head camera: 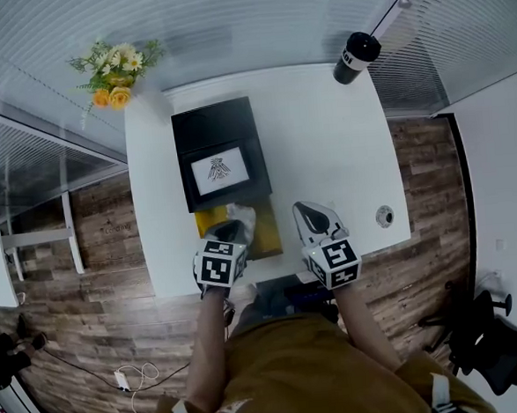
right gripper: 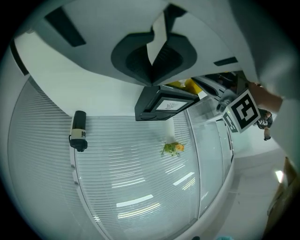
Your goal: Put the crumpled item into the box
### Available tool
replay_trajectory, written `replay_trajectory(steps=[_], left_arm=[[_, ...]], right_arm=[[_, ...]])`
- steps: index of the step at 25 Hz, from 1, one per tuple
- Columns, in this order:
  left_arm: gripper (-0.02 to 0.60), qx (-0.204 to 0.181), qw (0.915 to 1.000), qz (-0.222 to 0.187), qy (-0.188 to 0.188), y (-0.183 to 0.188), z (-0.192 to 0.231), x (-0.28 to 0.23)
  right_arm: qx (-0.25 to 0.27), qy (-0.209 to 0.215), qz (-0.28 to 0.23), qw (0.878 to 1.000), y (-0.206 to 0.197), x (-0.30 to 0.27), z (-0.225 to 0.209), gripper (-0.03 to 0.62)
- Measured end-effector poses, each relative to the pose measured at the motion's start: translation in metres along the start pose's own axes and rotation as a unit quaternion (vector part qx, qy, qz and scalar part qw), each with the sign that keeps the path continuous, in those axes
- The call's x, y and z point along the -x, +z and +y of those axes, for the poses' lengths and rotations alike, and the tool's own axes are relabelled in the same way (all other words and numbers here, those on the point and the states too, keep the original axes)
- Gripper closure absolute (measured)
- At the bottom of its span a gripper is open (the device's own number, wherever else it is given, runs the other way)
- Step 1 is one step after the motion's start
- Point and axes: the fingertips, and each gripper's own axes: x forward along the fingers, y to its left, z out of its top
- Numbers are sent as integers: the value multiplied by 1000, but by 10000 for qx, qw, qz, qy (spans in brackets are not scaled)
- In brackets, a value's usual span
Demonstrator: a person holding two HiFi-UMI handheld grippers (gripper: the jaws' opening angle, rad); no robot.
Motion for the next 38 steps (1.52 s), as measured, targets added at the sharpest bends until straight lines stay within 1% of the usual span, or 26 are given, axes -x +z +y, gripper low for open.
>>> replay_trajectory(steps=[7,20,25,32,38], left_arm=[[551,17,10000,86,-18,-4,0,-1],[532,11,10000,-33,38,-1,-3,5],[512,81,9998,-157,77,3,-6,10],[511,43,9989,-381,264,11,-2,21],[511,6,9974,-605,384,22,-5,35]], right_arm=[[-56,61,-32,10000,0,-1,3,582],[54,17,-75,10000,4,10,1,582],[56,60,-132,9999,5,17,2,582],[156,111,-288,9994,12,26,6,582],[169,225,-579,9979,24,39,13,583]])
